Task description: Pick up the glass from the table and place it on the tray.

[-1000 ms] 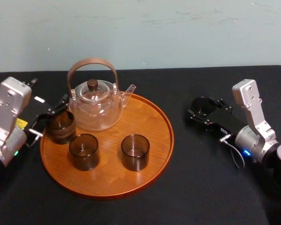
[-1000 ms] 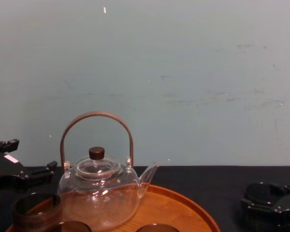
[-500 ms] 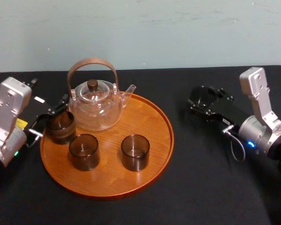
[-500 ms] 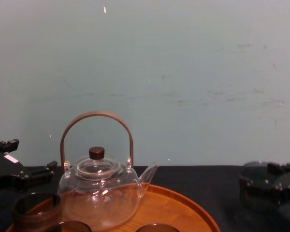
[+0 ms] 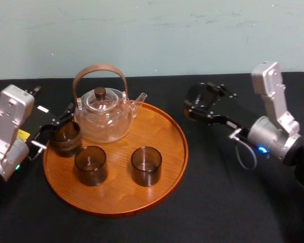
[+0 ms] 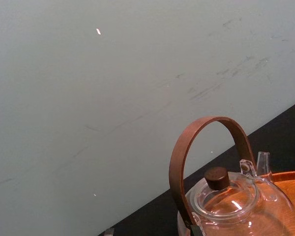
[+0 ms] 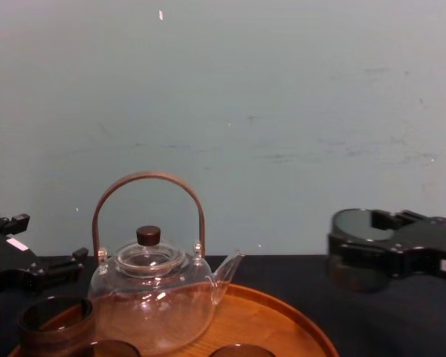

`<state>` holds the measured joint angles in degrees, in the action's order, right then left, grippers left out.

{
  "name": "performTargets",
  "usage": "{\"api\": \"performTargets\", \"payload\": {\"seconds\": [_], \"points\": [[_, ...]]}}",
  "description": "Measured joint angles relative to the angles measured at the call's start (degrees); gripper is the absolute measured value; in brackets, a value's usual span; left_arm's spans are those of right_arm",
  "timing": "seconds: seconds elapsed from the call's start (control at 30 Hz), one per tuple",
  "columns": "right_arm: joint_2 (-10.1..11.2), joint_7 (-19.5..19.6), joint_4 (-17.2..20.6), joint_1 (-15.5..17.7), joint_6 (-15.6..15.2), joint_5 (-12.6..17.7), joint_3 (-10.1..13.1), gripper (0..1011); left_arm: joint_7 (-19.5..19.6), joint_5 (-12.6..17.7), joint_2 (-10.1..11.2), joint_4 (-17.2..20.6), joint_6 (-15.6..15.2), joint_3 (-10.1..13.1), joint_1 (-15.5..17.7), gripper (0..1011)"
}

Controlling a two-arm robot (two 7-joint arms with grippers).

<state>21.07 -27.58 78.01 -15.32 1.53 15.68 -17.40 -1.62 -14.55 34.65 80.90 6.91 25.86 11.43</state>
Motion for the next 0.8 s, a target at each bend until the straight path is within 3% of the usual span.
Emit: {"api": "performTargets", "payload": {"seconds": [0.4, 0.8], "points": [[-1.7, -1.5, -1.4, -2.3, -0.1, -0.1, -5.7, 916, 0.0, 0.0, 0.0, 0.0, 0.0, 0.0, 0.0, 1001], [-3.7, -2.0, -8.0, -5.4, -0.3, 0.1, -8.6, 916, 0.0, 0.0, 0.0, 0.0, 0.0, 0.0, 0.0, 1001]]}}
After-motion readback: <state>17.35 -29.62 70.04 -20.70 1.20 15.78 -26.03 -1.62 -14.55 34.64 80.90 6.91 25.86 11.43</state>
